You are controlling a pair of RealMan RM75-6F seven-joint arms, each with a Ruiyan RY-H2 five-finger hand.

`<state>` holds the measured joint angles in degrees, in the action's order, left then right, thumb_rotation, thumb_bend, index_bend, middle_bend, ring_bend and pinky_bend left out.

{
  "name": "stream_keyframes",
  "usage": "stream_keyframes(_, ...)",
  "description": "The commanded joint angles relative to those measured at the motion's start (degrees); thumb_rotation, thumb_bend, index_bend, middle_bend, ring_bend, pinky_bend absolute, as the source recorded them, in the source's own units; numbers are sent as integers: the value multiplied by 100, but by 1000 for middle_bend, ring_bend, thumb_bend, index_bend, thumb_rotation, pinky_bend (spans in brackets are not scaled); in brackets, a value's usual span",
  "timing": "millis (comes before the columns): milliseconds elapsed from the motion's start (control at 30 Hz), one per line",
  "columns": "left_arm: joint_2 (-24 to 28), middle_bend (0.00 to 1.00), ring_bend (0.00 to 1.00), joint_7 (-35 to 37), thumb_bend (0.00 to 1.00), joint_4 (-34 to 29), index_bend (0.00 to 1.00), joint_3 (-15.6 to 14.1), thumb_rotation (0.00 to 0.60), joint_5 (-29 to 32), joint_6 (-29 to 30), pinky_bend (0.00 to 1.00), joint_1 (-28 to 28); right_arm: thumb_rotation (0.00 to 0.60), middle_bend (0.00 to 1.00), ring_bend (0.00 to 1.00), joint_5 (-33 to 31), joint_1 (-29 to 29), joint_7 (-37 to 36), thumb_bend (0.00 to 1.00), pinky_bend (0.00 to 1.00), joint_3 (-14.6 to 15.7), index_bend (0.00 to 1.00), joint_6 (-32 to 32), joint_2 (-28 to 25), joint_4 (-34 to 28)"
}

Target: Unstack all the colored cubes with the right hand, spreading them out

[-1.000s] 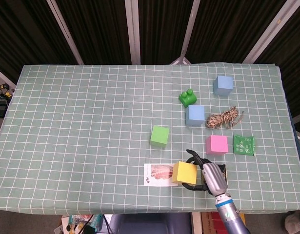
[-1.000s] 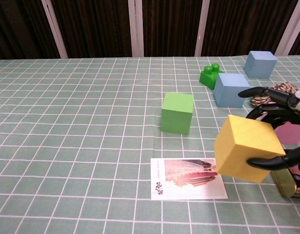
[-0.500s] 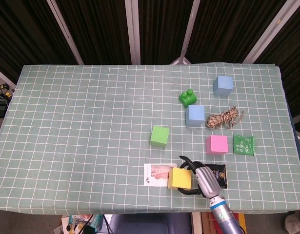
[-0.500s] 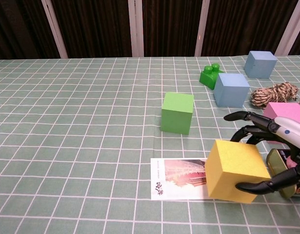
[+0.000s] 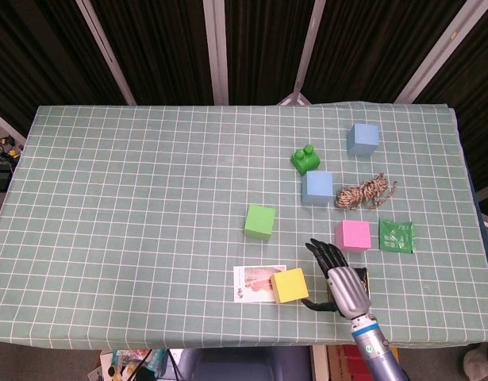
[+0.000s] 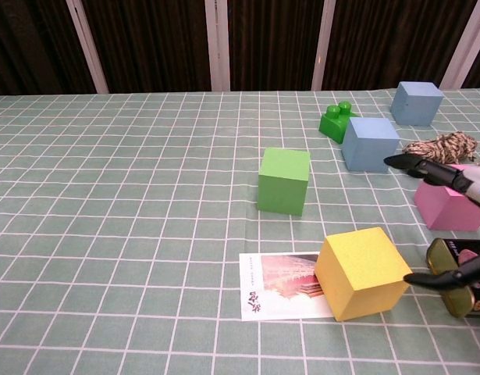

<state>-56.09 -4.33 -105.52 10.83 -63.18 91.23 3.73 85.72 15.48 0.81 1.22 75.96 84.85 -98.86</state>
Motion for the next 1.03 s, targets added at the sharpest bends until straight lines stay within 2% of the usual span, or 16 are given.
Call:
stream_keyframes(33, -2, 0, 0, 8, 170, 3, 218, 1, 600, -6, 14, 48, 6, 600, 46, 0, -34, 11, 59, 148, 0, -224, 22, 117, -671, -471)
stream_keyframes(167, -18, 0, 0, -8, 169, 16, 218, 10, 600, 3, -5, 48, -14, 600, 60, 45, -339, -26, -295, 149, 0, -289, 22, -40, -1831, -1321)
stream_keyframes(267, -44, 0, 0, -59, 169, 21, 218, -17, 600, -64, 5, 41, -27, 600, 68, 56, -250, -240, -489, 148, 0, -374, 40, 392, -2089, -1397)
stream_keyframes(400, -134, 0, 0, -217, 169, 84, 205, -146, 600, -431, 112, 4, -48, 600, 68, 56, 269, -655, 412, 148, 0, -100, 55, 1054, -1971, -944)
stream_keyframes(533, -269, 0, 0, -426, 169, 206, 175, -352, 600, -910, 161, 0, -87, 600, 68, 56, 807, -1018, 758, 149, 0, 160, 56, 1589, -1735, -479)
stream_keyframes(700, -367, 0, 0, -820, 169, 192, 153, -545, 600, -1053, -6, 0, -151, 600, 34, 35, 1057, -1285, 1019, 148, 0, 97, 56, 2119, -1517, 86)
stream_keyframes(900, -576, 0, 0, -1366, 169, 127, 149, -609, 600, -1056, 40, 0, -181, 600, 8, 30, 1042, -1493, 1095, 148, 0, 27, 56, 2383, -1562, 80)
stream_keyframes(1033, -620, 0, 0, -1457, 170, 113, 148, -641, 600, -1097, 16, 0, -201, 600, 8, 30, 1043, -1566, 1099, 148, 0, -30, 56, 2471, -1602, 64)
